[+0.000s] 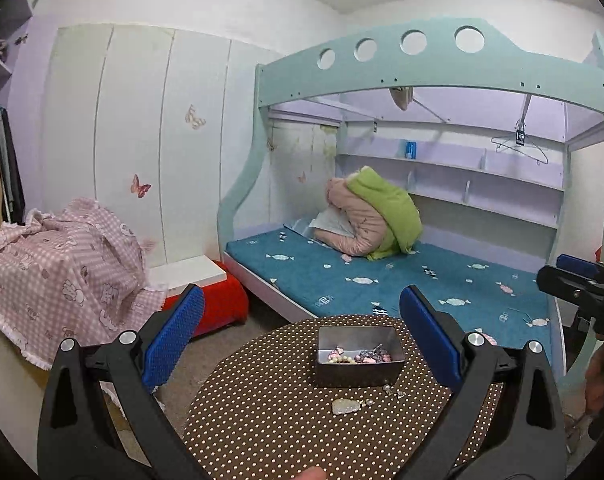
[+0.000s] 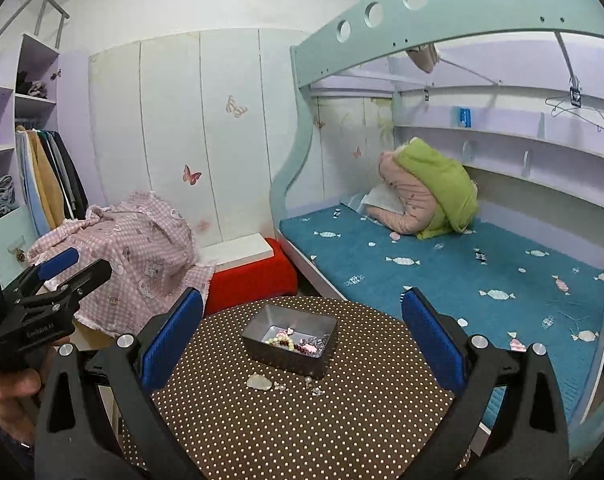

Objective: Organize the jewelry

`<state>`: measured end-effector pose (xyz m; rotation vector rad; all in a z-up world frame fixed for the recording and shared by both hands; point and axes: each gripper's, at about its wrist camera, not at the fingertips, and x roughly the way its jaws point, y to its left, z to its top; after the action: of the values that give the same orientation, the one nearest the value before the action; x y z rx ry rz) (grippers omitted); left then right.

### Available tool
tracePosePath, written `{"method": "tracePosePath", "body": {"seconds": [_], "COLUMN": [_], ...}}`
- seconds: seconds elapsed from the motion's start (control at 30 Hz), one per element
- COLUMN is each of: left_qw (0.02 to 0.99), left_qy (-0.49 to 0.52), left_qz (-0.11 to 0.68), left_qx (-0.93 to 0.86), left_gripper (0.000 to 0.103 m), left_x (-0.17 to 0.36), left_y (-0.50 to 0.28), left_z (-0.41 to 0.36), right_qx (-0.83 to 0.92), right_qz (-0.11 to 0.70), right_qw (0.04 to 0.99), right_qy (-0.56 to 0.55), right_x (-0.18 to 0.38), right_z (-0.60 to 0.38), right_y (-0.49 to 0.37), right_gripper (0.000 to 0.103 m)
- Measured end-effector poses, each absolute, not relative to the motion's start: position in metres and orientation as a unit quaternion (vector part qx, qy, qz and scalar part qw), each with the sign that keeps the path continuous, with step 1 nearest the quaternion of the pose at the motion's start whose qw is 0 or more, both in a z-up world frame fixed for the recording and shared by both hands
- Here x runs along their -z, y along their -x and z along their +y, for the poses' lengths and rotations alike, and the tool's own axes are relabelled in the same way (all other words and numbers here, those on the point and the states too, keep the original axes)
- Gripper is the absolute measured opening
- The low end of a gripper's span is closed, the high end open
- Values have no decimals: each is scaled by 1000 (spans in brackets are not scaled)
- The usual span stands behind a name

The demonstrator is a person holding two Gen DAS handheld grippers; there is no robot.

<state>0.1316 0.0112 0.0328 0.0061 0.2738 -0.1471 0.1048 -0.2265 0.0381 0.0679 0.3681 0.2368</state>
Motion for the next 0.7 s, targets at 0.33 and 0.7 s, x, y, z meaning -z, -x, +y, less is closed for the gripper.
{"method": "tracePosePath", "body": {"seconds": [0.33,0.7], "left_qw": [986,979], "left_qy": [6,10], "left_qz": [151,192], "left_qx": [67,64], "left_gripper": [98,98], "left_x": [-6,38], "left_y": [-106,-98], "left_z": [24,28], "right_qx": [-79,-58], "right_qz": [184,220], "right_qw": [979,974], "right_qy": [-29,-13], "right_x": [-10,26], "right_z": [-234,-233], "right_y": [-74,-66], "right_gripper": [96,96]}}
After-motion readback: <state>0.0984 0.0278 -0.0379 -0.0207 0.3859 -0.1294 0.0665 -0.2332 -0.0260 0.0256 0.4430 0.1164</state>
